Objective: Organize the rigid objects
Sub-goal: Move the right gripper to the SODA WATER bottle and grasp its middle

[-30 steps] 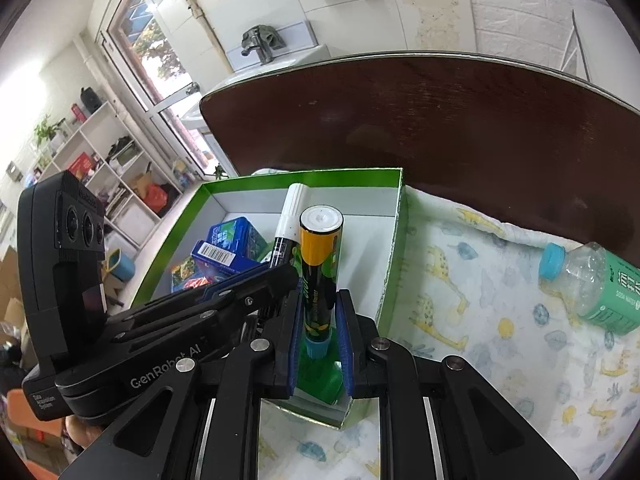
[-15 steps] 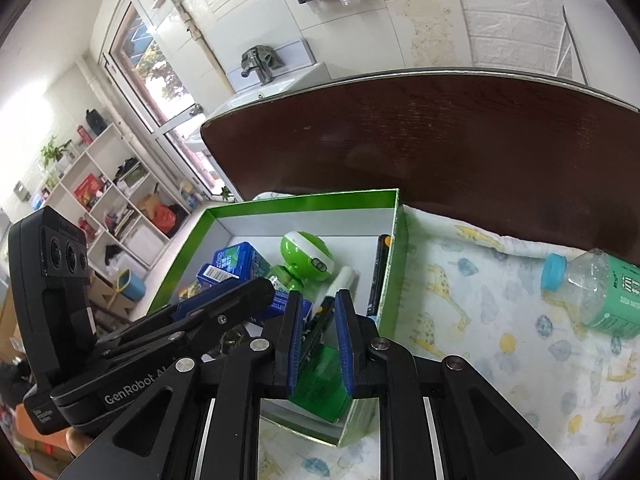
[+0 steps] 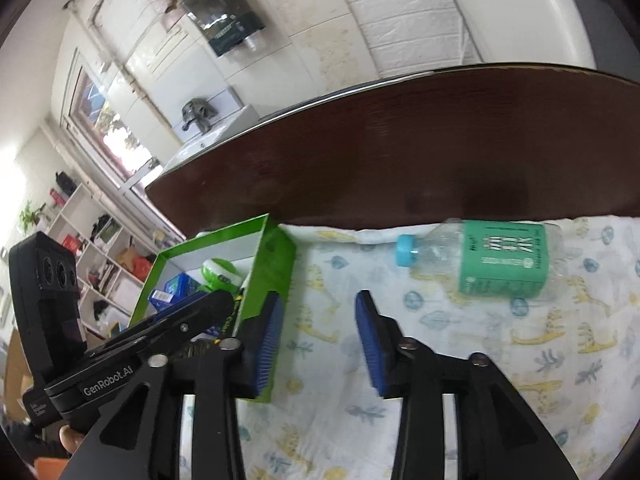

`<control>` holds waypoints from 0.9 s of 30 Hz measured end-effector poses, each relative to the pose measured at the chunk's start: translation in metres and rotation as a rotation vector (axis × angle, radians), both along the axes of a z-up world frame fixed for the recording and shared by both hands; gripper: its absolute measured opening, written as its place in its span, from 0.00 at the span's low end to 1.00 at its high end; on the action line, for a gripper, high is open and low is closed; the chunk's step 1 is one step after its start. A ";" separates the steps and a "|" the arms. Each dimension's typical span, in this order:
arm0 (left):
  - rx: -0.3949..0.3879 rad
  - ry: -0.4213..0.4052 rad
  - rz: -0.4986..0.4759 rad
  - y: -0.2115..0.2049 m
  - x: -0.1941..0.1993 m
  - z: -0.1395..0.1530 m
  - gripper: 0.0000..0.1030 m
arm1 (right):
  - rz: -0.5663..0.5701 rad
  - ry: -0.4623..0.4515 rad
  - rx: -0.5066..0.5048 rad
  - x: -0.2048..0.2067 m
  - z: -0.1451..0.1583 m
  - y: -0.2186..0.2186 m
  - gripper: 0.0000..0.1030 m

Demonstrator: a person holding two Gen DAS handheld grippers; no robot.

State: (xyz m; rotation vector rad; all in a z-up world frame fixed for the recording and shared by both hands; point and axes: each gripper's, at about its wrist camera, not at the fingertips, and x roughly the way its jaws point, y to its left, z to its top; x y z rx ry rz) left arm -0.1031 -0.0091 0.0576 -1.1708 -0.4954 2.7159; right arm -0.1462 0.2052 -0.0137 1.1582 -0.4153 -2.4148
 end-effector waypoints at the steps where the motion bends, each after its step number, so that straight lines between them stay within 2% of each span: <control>1: -0.013 -0.003 -0.009 0.008 -0.004 0.000 0.57 | -0.034 -0.001 -0.015 -0.002 -0.002 0.014 0.62; 5: -0.046 -0.023 -0.041 0.039 -0.024 -0.004 0.61 | -0.159 -0.011 -0.045 -0.006 -0.012 0.066 0.62; 10: -0.069 -0.066 -0.058 0.068 -0.053 -0.017 0.63 | -0.258 -0.060 -0.111 -0.018 -0.032 0.115 0.63; 13: -0.062 -0.081 -0.068 0.081 -0.069 -0.026 0.64 | -0.308 -0.094 -0.156 -0.027 -0.044 0.134 0.68; 15: -0.065 -0.082 -0.077 0.087 -0.077 -0.031 0.67 | -0.330 -0.110 -0.167 -0.033 -0.052 0.142 0.69; 16: -0.075 -0.083 -0.080 0.090 -0.081 -0.034 0.74 | -0.341 -0.113 -0.158 -0.037 -0.054 0.145 0.69; 21: -0.120 -0.088 -0.069 0.094 -0.101 -0.049 0.75 | -0.325 -0.108 -0.206 -0.050 -0.067 0.151 0.70; 27: -0.083 -0.085 -0.066 0.091 -0.120 -0.060 0.75 | -0.296 -0.110 -0.196 -0.057 -0.081 0.145 0.70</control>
